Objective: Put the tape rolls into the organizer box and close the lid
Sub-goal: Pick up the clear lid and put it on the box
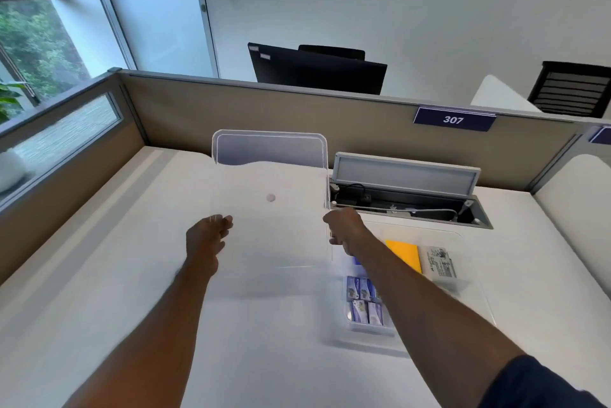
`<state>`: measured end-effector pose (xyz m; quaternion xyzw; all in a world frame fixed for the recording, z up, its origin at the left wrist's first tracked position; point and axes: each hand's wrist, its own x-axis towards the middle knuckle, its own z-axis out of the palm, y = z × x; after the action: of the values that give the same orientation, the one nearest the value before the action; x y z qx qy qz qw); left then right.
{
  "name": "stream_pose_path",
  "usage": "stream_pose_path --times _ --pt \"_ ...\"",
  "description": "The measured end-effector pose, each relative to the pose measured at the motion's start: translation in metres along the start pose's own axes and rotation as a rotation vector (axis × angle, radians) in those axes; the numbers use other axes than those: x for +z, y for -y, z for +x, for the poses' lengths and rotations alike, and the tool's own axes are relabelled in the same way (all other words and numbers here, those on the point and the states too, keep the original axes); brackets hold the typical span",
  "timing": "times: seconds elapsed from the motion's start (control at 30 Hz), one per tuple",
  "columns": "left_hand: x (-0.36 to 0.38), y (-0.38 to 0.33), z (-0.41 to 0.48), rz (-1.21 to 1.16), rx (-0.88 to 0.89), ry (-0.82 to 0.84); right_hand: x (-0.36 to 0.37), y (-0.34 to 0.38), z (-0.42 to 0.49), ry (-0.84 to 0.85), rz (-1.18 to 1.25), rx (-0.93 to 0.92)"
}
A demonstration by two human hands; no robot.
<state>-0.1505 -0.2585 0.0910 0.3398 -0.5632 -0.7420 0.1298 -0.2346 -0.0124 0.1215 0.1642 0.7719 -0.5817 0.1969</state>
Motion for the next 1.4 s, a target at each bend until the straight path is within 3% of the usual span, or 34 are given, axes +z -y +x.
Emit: stream_pose_path --times 0.17,0.27,0.37,0.43,0.57,0.73,0.8,0.87,0.93,1.07,1.17,1.27,1.4 --pt "0.042 -0.024 -0.021 0.019 0.258 -0.007 -0.045 0.014 -0.002 -0.038 0.082 -0.072" --pt "0.075 -0.038 -0.04 0.229 0.498 -0.035 -0.072 0.024 -0.006 0.0 0.408 -0.071" --pt "0.104 -0.041 -0.061 0.496 0.756 -0.039 -0.106 0.026 -0.009 0.167 0.787 -0.07" --pt "0.118 -0.036 -0.073 0.664 0.93 -0.049 -0.13 0.021 -0.008 0.252 0.913 -0.087" --pt "0.134 -0.017 -0.094 0.863 1.119 -0.001 -0.172 0.006 -0.01 0.329 0.899 -0.123" --pt "0.142 0.011 -0.105 1.05 1.284 0.21 -0.206 -0.015 -0.015 0.239 0.582 0.035" --pt "0.143 0.023 -0.104 1.144 1.173 0.426 -0.218 -0.023 -0.016 0.183 0.514 0.081" --pt "0.145 0.034 -0.106 1.158 0.895 0.591 -0.23 -0.031 -0.014 0.117 0.455 0.103" --pt "0.15 0.043 -0.105 1.009 0.651 0.528 -0.24 -0.041 -0.012 0.062 0.406 0.118" --pt "0.157 0.056 -0.102 0.857 0.297 0.195 -0.254 -0.059 -0.009 0.001 0.341 0.132" --pt "0.158 0.065 -0.107 0.659 0.021 0.358 -0.263 -0.074 -0.004 -0.031 0.301 0.132" --pt "0.16 0.079 -0.117 0.521 -0.063 0.421 -0.265 -0.089 -0.001 -0.102 0.262 0.152" --pt "0.172 0.096 -0.12 0.782 0.043 0.343 -0.263 -0.112 -0.003 -0.26 0.05 0.129"
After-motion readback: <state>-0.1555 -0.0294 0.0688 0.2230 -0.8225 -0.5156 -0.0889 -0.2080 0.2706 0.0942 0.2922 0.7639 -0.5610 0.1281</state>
